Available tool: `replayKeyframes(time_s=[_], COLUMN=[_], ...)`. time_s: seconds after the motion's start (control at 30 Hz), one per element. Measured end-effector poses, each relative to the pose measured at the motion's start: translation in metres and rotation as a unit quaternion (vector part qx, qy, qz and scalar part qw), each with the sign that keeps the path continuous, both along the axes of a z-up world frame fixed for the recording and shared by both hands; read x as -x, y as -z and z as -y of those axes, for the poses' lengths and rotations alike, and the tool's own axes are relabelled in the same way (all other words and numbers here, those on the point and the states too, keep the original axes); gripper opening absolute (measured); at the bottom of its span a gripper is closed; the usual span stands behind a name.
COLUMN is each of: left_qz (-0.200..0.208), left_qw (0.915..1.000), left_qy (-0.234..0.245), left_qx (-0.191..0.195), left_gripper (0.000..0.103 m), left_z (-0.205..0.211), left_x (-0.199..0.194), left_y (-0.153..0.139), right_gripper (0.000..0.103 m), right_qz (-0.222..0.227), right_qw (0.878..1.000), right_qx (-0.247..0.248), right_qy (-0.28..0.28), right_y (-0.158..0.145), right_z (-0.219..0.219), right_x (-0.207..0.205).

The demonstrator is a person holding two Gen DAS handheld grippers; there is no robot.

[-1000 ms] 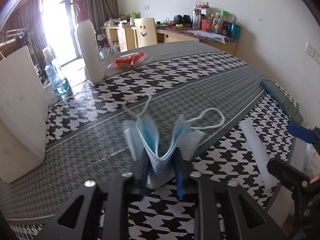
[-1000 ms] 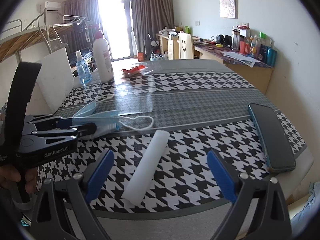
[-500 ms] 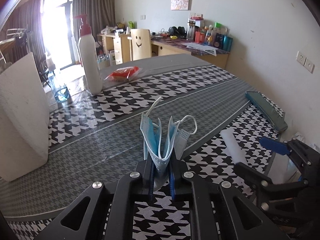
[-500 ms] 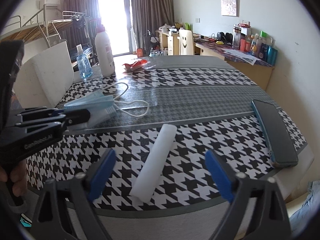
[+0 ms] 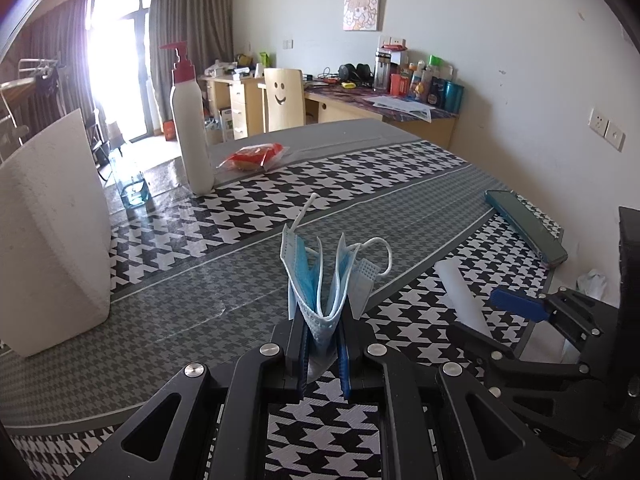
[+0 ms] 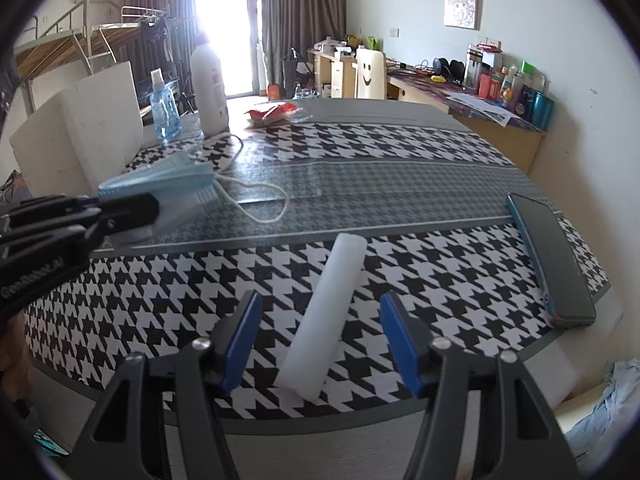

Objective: Organize soft objects
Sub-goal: 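Lift the face mask with the left tool while the right tool grasps the white roller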

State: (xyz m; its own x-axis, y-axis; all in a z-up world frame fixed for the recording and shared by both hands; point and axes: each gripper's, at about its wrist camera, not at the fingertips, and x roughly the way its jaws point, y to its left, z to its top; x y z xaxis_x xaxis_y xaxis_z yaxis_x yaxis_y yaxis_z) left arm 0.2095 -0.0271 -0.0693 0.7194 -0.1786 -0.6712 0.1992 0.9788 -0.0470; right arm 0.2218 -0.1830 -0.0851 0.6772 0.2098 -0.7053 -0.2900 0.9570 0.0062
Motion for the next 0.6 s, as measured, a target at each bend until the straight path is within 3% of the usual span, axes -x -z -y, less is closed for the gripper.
replayKeyframes(time_s=[0.33,0.6], left_qz=[0.004,0.012], left_qw=[0.9999,0.9998], left_qy=[-0.01,-0.017], left_qx=[-0.003,-0.002], left_gripper=[0.012,0.012], left_z=[-0.004,-0.01], left_x=[0.011,0.018], left_y=[-0.003,-0.008], right_gripper=[0.043,0.037], right_qz=[-0.018,-0.019], right_qw=[1.0,1.0], right_qx=[0.005,0.008], right_qy=[0.007,0.018], right_y=[0.007,0.008], right_z=[-0.006,-0.006], right_x=[-0.001,-0.001])
